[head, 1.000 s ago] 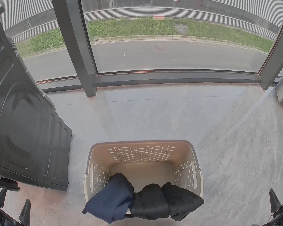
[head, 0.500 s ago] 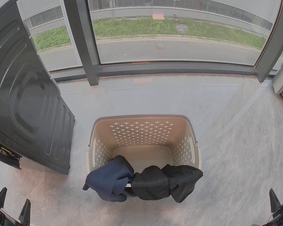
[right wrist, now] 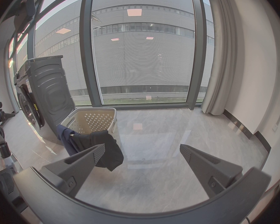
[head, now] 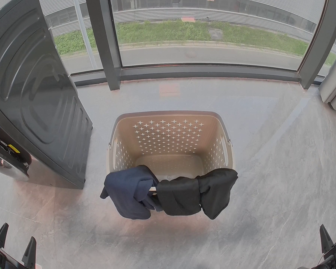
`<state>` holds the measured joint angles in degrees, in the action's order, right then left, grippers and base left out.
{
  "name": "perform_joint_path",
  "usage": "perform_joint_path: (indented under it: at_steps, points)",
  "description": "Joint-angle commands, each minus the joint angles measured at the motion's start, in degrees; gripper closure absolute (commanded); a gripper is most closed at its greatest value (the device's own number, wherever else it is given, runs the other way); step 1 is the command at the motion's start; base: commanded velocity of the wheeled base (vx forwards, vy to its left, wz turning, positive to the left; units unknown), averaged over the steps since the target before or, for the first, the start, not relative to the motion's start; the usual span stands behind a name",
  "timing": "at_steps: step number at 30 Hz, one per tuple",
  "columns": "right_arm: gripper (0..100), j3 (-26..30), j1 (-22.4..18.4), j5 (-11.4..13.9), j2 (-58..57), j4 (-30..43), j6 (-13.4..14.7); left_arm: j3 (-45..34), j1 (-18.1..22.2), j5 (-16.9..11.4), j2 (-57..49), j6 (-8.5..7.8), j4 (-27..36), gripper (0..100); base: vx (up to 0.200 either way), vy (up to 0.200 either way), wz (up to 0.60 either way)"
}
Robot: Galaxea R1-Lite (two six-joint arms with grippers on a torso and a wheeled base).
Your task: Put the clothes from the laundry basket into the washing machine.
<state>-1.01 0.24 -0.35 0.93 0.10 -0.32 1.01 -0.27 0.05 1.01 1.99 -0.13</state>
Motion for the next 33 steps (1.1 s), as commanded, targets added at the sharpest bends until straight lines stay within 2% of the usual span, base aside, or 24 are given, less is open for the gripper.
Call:
perform_joint_path:
  at_steps: [1,7,33]
  points:
    - [0,1.01,0.02,0.0,-0.93,-0.01,-0.03,-1.01,0.0,0.04,-0.84,0.03,-0.04,0,0.0,0.0,0.0]
    - [0,1.01,-0.07,0.0,-0.93,-0.01,-0.03,-1.01,0.09,0.04,-0.84,0.21,-0.04,0,0.0,0.0,0.0]
    - [0,1.01,-0.07,0.0,-0.93,-0.01,-0.03,-1.01,0.0,0.13,-0.84,0.21,-0.04,0,0.0,0.2,0.0]
